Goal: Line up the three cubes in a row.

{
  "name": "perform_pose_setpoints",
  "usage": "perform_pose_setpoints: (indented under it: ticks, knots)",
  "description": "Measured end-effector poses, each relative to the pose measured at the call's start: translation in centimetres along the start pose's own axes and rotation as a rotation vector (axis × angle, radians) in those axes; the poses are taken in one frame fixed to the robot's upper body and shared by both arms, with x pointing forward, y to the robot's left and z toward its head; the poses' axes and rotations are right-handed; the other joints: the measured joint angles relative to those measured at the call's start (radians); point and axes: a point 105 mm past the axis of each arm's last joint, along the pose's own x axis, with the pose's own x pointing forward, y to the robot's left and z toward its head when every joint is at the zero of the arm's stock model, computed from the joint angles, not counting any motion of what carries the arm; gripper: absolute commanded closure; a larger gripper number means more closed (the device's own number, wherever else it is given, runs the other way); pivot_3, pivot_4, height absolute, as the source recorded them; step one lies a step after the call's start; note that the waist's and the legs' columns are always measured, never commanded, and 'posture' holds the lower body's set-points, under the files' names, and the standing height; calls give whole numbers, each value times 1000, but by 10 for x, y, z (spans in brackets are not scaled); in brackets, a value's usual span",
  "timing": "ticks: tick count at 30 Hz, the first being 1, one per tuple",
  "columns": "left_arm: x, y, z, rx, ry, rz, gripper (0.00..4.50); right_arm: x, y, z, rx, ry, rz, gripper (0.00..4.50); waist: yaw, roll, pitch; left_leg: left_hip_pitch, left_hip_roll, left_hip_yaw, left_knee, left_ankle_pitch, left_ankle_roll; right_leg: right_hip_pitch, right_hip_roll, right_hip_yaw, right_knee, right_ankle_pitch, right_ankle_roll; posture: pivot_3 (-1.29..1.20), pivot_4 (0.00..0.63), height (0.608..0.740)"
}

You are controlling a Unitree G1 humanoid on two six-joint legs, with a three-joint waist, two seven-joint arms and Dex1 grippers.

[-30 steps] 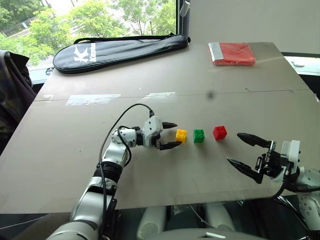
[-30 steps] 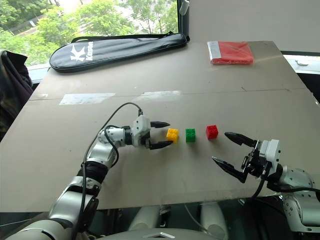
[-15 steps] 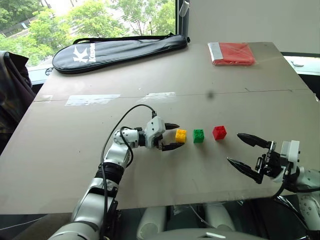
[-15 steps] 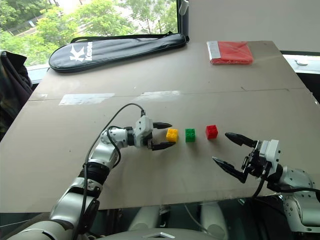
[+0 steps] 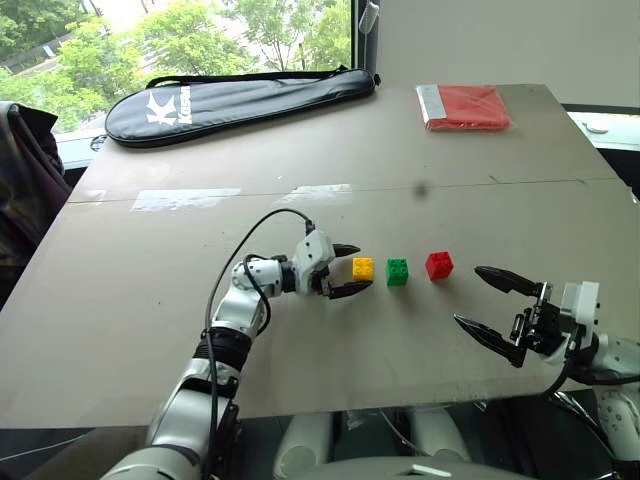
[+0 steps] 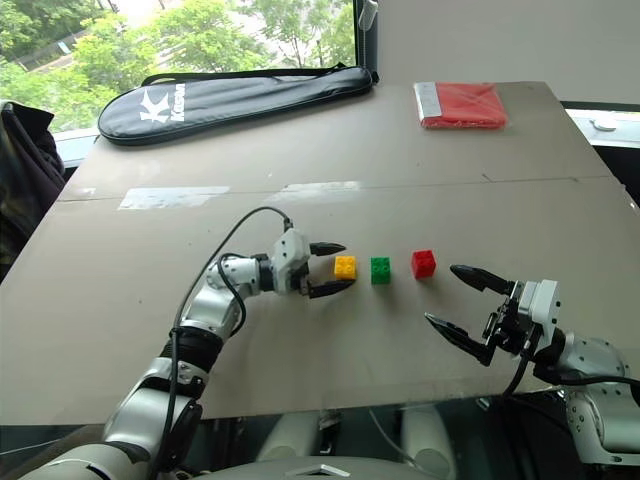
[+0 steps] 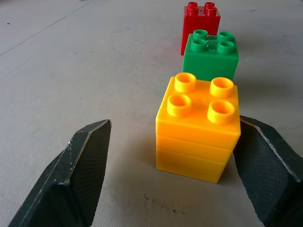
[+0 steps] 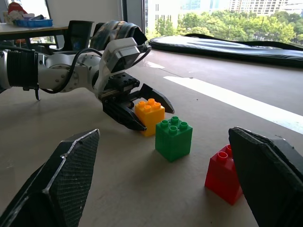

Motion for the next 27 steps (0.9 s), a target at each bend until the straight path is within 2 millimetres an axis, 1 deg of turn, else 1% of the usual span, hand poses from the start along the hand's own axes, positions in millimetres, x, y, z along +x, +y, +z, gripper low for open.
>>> perform_pose_setpoints:
  ticks: [3,5,7,10,13,15,18,21,24,27]
  knots:
    - [0,-7,2,-10,-12,-10,588,0,0,-1,3,4,0,0,-2,0,0,0,0,0,0,0,0,0,0,0,0,0,0,0,150,712]
    - [-4,-14,4,-16,-18,-21,588,-1,1,-3,9,7,3,0,-5,0,1,-1,1,0,-1,0,0,-1,0,0,0,0,0,0,150,712]
    - [-10,-18,12,-5,-26,-29,588,-4,3,-6,24,17,6,0,-5,0,1,-1,2,0,-1,0,0,-2,1,0,0,0,-1,0,150,712]
    - [-19,-18,31,21,-50,-16,588,-5,4,-11,41,27,11,0,-4,0,1,-1,2,0,-1,0,0,-2,1,0,0,0,0,0,150,712]
    - [-35,-23,49,42,-73,17,588,-7,4,-15,55,38,17,0,-9,0,1,-1,3,1,-2,0,0,-2,1,1,-1,-2,-4,0,150,712]
    - [-51,-28,55,19,-63,70,588,-10,2,-20,67,52,8,0,-13,0,1,0,3,1,-3,0,0,-2,0,1,-1,-2,-4,0,150,712]
    - [-67,-36,49,-55,-24,146,588,-17,0,-31,100,83,-19,0,-12,1,2,0,3,1,-3,0,0,-2,0,1,-1,-3,-4,0,150,712]
    - [-86,-51,31,-166,35,282,588,-26,-5,-43,119,116,-50,0,-13,1,2,0,3,2,-3,0,0,-2,0,2,-1,-3,-4,0,150,712]
    - [-105,-68,14,-231,109,391,588,-32,-11,-48,123,128,-79,0,-15,1,2,0,4,2,-3,0,0,-2,0,2,-1,-3,-4,0,150,712]
    - [-112,-78,2,-243,169,448,588,-34,-16,-48,111,128,-81,0,-10,1,2,1,4,2,-3,0,0,-2,1,2,-1,-3,-4,0,150,712]
